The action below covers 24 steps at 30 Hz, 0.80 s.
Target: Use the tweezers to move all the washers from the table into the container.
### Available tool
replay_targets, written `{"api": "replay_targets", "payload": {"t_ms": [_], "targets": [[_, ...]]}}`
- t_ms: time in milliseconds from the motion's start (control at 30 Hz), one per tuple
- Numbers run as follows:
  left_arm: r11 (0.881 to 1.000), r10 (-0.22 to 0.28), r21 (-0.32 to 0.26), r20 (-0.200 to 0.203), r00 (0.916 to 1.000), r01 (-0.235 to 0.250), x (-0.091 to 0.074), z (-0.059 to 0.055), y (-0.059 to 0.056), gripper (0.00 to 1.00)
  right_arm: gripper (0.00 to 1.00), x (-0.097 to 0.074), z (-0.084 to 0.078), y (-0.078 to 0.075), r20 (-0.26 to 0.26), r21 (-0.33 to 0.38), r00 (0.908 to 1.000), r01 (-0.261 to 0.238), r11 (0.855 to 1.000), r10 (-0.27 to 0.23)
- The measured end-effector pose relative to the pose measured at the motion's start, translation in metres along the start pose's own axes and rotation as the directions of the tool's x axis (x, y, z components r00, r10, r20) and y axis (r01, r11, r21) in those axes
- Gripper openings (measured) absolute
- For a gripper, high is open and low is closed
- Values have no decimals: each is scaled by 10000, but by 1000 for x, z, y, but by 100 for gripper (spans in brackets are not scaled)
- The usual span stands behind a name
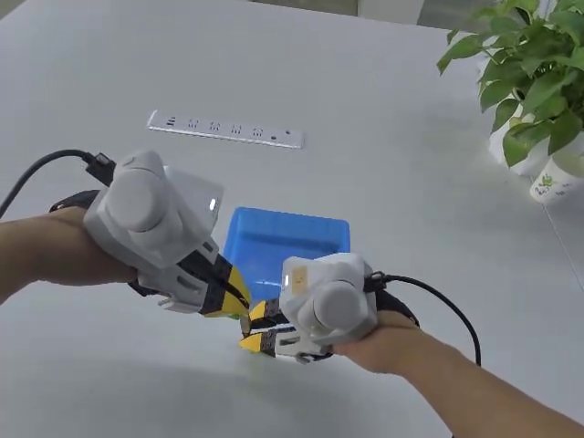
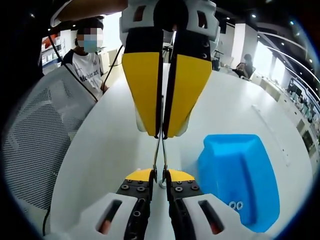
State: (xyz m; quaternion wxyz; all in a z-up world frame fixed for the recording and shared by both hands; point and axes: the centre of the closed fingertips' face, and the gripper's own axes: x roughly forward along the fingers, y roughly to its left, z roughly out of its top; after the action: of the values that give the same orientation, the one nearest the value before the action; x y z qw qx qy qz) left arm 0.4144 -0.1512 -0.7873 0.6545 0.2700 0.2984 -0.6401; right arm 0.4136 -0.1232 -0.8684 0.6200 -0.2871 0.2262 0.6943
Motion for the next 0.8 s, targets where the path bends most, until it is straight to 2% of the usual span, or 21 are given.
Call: {"api": "replay_targets", "payload": {"t_ms": [267, 800], "targets": [[10000, -19, -60, 18, 10000, 20, 4, -2, 1, 5, 12, 2, -4, 0, -54, 87, 10000, -52, 9999, 53], [9999, 1, -107, 193, 9998, 1, 5, 3, 4, 5, 15, 1, -6, -2, -149, 161, 9999, -1, 9999, 4]]}}
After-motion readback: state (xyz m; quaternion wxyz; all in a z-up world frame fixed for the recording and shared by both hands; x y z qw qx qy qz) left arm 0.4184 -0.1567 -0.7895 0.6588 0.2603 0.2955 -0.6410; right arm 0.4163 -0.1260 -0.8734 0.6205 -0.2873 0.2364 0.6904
